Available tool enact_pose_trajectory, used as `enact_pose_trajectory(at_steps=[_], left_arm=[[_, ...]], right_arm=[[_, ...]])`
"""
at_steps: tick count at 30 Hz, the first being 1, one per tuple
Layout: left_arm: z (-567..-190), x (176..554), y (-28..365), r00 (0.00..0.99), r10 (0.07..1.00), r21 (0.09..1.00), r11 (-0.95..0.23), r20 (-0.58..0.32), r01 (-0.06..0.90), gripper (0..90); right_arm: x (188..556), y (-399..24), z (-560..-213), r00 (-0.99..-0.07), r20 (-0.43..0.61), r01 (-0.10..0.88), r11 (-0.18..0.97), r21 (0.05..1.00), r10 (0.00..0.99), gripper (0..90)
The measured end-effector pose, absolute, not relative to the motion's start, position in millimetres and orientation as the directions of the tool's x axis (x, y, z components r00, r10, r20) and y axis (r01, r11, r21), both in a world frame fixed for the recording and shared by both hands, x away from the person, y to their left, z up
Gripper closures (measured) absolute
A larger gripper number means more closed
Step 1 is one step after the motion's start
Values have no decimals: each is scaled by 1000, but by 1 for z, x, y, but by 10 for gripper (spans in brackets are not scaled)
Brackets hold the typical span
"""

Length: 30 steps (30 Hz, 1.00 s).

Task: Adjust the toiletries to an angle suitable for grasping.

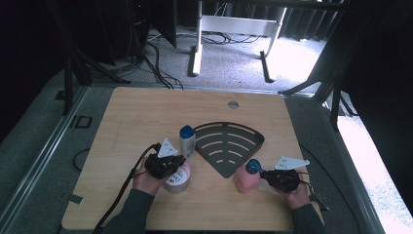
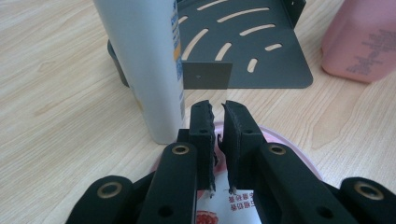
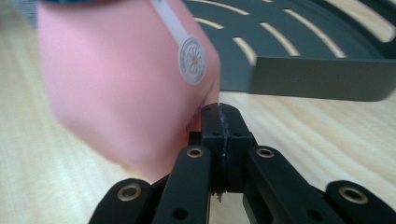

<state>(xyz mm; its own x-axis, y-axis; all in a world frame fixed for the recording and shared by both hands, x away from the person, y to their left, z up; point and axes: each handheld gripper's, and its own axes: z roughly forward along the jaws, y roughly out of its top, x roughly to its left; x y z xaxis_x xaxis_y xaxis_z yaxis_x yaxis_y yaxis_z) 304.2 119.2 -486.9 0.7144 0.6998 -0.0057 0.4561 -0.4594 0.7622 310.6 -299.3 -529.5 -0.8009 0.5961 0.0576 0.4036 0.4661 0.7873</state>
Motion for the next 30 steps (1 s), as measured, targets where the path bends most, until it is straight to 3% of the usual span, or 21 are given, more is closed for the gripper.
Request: enact_pose_trajectory(at_steps=[30], left_arm=[[-485, 301, 118, 731, 682, 774, -446, -33, 451, 818]], right_arm=[[278, -261, -528, -887, 81, 328, 498, 803, 454, 898]])
